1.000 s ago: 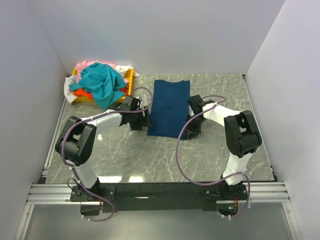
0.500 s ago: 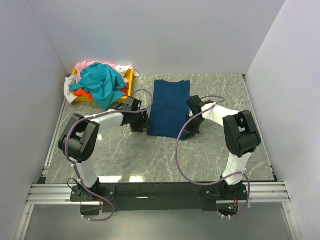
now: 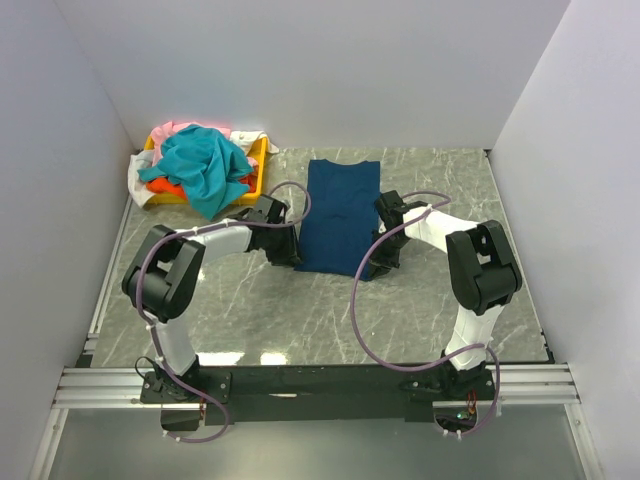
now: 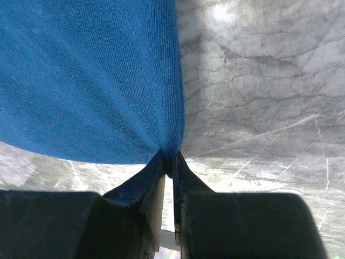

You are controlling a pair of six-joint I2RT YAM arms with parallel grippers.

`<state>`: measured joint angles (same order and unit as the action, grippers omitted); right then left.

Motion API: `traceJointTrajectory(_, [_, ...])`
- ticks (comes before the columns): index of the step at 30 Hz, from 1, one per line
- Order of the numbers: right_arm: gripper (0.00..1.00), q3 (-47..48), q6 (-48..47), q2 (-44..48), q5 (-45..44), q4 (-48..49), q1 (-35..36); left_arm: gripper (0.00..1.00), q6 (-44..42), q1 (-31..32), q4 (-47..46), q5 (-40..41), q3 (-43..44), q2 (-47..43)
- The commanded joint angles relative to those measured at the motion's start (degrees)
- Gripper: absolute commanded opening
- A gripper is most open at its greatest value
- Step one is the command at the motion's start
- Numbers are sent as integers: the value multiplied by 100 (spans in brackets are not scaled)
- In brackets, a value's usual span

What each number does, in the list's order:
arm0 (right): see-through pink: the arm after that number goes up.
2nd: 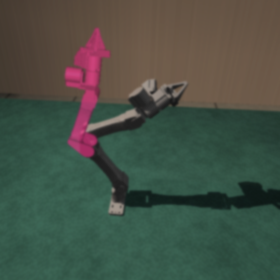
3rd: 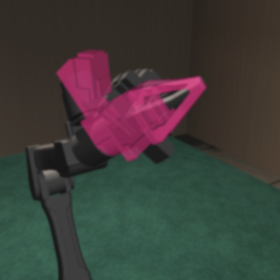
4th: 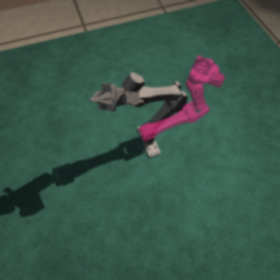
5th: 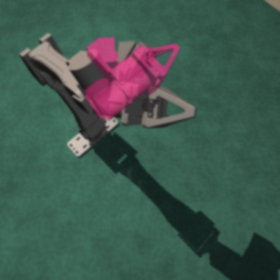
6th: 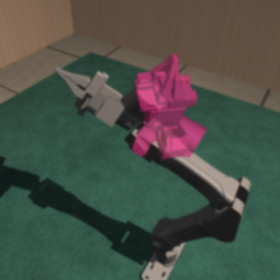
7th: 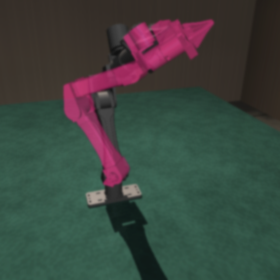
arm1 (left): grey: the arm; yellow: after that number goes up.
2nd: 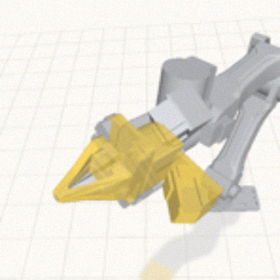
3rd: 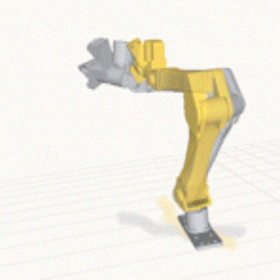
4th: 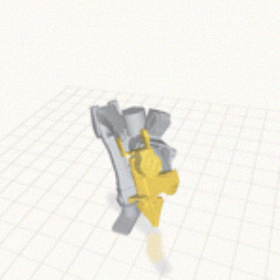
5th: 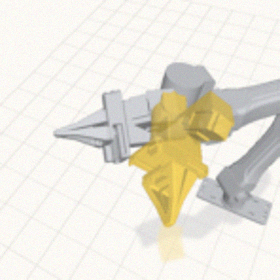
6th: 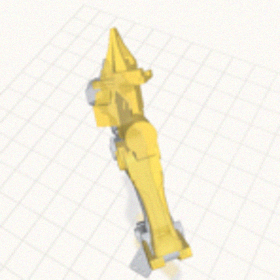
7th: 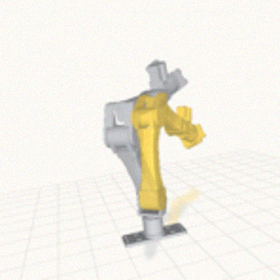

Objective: Fold and stack the t-shirts
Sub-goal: Fold the tshirt

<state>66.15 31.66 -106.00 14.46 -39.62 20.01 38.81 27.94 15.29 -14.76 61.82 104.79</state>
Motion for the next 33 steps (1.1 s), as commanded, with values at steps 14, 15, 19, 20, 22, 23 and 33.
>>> traceJointTrajectory(14, [0,-181,-55,-27,-189,-99,56,0,74,53,-132,-352,49,296])
traceJointTrajectory(15, [0,-181,-46,8,-189,-108,56,0,74,53,-114,-247,49,287])
traceJointTrajectory(19, [0,-190,-37,61,-242,-152,56,0,57,53,18,-27,32,191])
traceJointTrajectory(20, [0,-199,-28,79,-250,-160,56,0,57,53,53,26,23,182])
traceJointTrajectory(22, [0,-208,-28,132,-277,-187,47,0,57,53,88,140,5,112])
traceJointTrajectory(23, [0,-216,-28,149,-294,-196,47,0,83,53,132,184,14,77])
traceJointTrajectory(33, [0,-208,-11,377,-681,-406,38,0,110,53,334,667,49,-187])
